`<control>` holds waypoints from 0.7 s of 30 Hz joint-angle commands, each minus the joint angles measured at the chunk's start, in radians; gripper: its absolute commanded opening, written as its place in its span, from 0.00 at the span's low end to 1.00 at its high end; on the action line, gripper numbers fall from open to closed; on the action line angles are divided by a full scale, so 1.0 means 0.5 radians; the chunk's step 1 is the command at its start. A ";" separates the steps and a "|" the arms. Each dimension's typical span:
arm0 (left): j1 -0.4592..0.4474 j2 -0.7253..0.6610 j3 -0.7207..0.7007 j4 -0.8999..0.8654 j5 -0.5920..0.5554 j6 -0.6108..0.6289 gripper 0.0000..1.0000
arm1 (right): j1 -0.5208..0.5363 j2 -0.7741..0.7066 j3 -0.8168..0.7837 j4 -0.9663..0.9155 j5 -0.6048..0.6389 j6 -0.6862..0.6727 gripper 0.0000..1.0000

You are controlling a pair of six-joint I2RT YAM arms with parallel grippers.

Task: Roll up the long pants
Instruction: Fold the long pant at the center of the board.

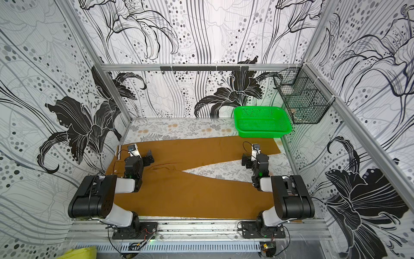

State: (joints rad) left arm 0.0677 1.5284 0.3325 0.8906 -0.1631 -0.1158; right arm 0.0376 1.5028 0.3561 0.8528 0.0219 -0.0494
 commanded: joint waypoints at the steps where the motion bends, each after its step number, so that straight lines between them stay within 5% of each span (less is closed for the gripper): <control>1: -0.011 -0.021 0.036 0.061 0.011 0.053 1.00 | 0.020 -0.044 0.057 -0.075 0.052 -0.011 0.99; 5: -0.079 -0.248 0.226 -0.449 -0.160 0.059 1.00 | 0.136 -0.345 0.474 -0.941 0.193 -0.104 1.00; 8: -0.121 -0.309 0.505 -0.913 -0.442 -0.028 1.00 | 0.249 -0.551 0.650 -1.115 0.113 -0.213 1.00; 11: -0.120 -0.304 0.876 -1.448 -0.643 -0.444 1.00 | 0.260 -0.605 0.946 -1.349 0.038 0.106 1.00; 14: -0.121 -0.178 1.372 -2.071 -0.557 -0.818 1.00 | 0.261 -0.419 1.487 -1.939 0.096 0.441 1.00; 17: -0.123 0.035 1.914 -2.584 -0.513 -0.793 1.00 | 0.261 -0.124 2.047 -2.471 0.073 0.482 1.00; 18: -0.121 0.086 2.003 -2.647 -0.567 -0.855 1.00 | 0.256 -0.038 2.168 -2.535 0.009 0.502 1.00; 21: -0.020 0.146 2.057 -2.495 -0.262 -0.902 1.00 | 0.176 0.098 2.246 -2.402 -0.118 0.761 1.00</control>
State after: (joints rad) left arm 0.0189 1.5616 1.3415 -0.2031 -0.3721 -0.4847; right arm 0.1570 1.4929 1.4605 -0.1806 0.0158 0.1921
